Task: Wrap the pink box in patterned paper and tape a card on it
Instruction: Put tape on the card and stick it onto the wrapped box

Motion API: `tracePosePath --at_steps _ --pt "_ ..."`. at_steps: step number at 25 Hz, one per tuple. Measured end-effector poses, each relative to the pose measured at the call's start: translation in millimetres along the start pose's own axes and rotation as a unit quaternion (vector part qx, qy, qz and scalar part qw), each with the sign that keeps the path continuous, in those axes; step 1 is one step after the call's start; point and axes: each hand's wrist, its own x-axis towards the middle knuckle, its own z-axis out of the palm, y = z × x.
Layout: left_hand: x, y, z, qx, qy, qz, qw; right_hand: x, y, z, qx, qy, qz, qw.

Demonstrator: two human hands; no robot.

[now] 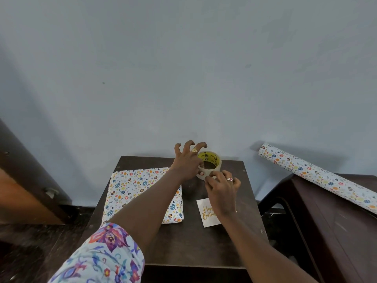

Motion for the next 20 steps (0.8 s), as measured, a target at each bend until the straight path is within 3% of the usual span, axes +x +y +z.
tracePosePath --at_steps 5,11,20 --pt "-2.5 -2.1 -4.4 -0.009 -0.003 -0.013 1.000 10.1 -7.4 7.7 -0.021 -0.015 0.068 0.997" --pt "-1.0 -8.3 -15.6 0.002 -0.009 0.002 1.000 4.5 -9.8 13.0 -0.002 0.052 0.033 0.998" --pt "2.6 4.0 -9.8 0.106 0.017 0.034 0.994 -8.5 -4.3 8.5 -0.017 0.034 0.015 0.999"
